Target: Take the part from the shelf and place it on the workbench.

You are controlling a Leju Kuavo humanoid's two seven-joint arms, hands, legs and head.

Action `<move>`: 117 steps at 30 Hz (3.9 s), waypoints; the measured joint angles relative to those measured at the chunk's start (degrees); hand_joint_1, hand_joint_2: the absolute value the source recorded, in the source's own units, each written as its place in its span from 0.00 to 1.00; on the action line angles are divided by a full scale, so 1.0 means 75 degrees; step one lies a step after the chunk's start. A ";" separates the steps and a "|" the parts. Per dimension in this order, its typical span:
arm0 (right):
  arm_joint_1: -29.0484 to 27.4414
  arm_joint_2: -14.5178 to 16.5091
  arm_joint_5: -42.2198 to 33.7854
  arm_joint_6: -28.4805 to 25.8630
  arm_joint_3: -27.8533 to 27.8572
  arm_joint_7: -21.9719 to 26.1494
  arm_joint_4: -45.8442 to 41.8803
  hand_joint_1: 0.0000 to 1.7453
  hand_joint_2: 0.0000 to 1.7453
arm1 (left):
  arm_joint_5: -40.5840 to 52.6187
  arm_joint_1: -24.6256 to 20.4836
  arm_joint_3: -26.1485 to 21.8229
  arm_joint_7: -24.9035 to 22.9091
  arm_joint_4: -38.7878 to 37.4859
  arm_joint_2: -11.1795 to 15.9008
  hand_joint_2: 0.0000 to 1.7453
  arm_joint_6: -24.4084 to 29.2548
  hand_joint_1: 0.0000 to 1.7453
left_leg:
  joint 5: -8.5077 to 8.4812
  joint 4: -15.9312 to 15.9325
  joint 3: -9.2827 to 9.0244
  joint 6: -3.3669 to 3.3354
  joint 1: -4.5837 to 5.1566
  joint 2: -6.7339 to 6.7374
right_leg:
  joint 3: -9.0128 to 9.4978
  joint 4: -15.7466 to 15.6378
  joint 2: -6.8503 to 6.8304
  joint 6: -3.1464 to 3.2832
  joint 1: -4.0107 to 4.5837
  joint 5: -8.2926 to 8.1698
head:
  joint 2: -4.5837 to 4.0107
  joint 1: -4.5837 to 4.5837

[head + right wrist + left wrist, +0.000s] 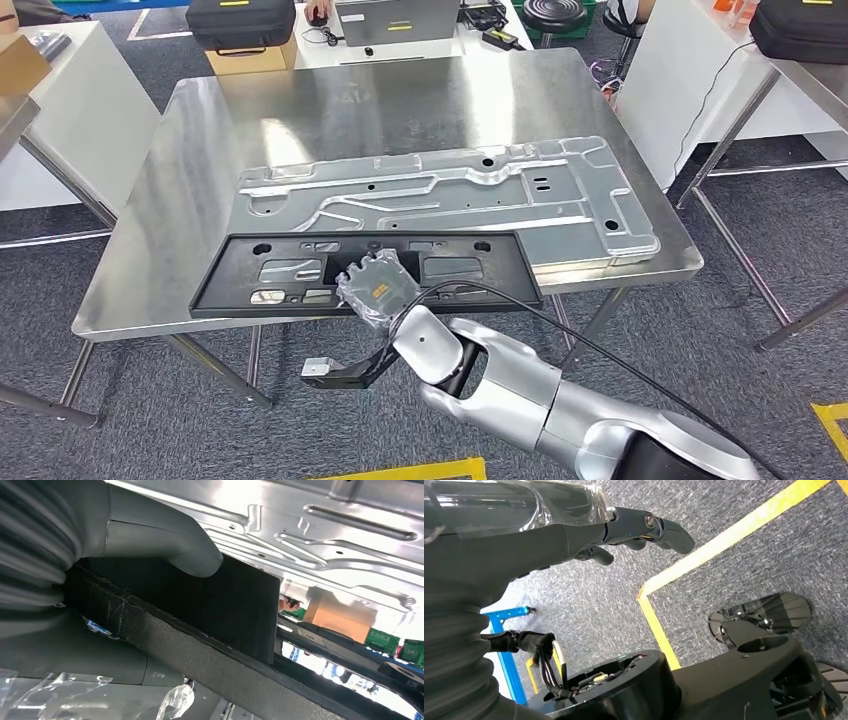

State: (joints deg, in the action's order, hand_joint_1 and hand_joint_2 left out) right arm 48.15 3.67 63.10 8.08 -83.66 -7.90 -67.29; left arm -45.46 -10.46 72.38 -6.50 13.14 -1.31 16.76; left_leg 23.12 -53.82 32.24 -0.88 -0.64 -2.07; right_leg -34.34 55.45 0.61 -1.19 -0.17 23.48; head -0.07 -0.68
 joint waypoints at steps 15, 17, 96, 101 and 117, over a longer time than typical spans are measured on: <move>-0.0001 0.0000 -0.0020 0.0016 -0.0056 0.0021 0.0024 1.00 1.00 | 0.0047 0.0002 -0.0001 0.0044 0.0000 0.0000 1.00 0.0009 0.00 | -0.0001 -0.0004 -0.0001 -0.0001 0.0029 -0.0003 | 0.0008 -0.0006 -0.0005 0.0000 -0.0031 -0.0005 | 0.0000 0.0003; -0.0001 0.0000 -0.0021 0.0016 -0.0056 0.0021 0.0024 1.00 1.00 | 0.0047 0.0002 -0.0001 0.0044 0.0000 0.0000 1.00 0.0011 0.00 | -0.0001 -0.0004 -0.0002 -0.0002 0.0031 -0.0003 | 0.0008 -0.0006 -0.0005 0.0000 -0.0032 -0.0005 | 0.0000 0.0003; -0.0043 0.0005 0.0073 0.0337 -0.0259 0.0273 0.0045 1.00 1.00 | 0.0073 0.0005 -0.0028 0.0042 -0.0006 -0.0031 1.00 0.0014 0.00 | 0.0042 -0.0082 -0.0013 -0.0160 -0.0075 0.0201 | -0.0057 0.0616 -0.0057 -0.0188 -0.0071 0.0550 | 0.0000 0.0456; -0.0078 -0.0019 0.0073 0.0324 -0.0269 0.0268 0.0065 1.00 1.00 | 0.0074 0.0015 -0.0028 0.0042 -0.0006 -0.0030 1.00 0.0017 0.00 | 0.0118 -0.0083 -0.0101 -0.0226 -0.0062 0.0187 | -0.0954 0.2125 -0.0056 -0.0197 -0.0072 0.0855 | 0.0000 0.0468; -0.0064 0.0006 0.0074 0.0264 -0.0273 0.0238 0.0126 1.00 1.00 | 0.0076 -0.0091 -0.0034 0.0047 -0.0006 -0.0035 1.00 0.0011 0.00 | 0.0711 -0.1899 0.0850 0.0233 -0.0073 0.0213 | 0.0194 -0.0125 -0.0047 0.0146 -0.0062 0.0048 | 0.0000 0.0394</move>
State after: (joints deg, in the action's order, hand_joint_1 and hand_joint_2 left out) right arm 47.67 3.72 63.65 10.06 -85.71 -6.11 -66.34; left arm -44.89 -11.14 72.13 -6.14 13.09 -1.57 16.85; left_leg 28.45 -68.06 38.61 0.86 -1.18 -0.47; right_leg -32.89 54.52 0.26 -0.09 -0.63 23.84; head -0.07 2.28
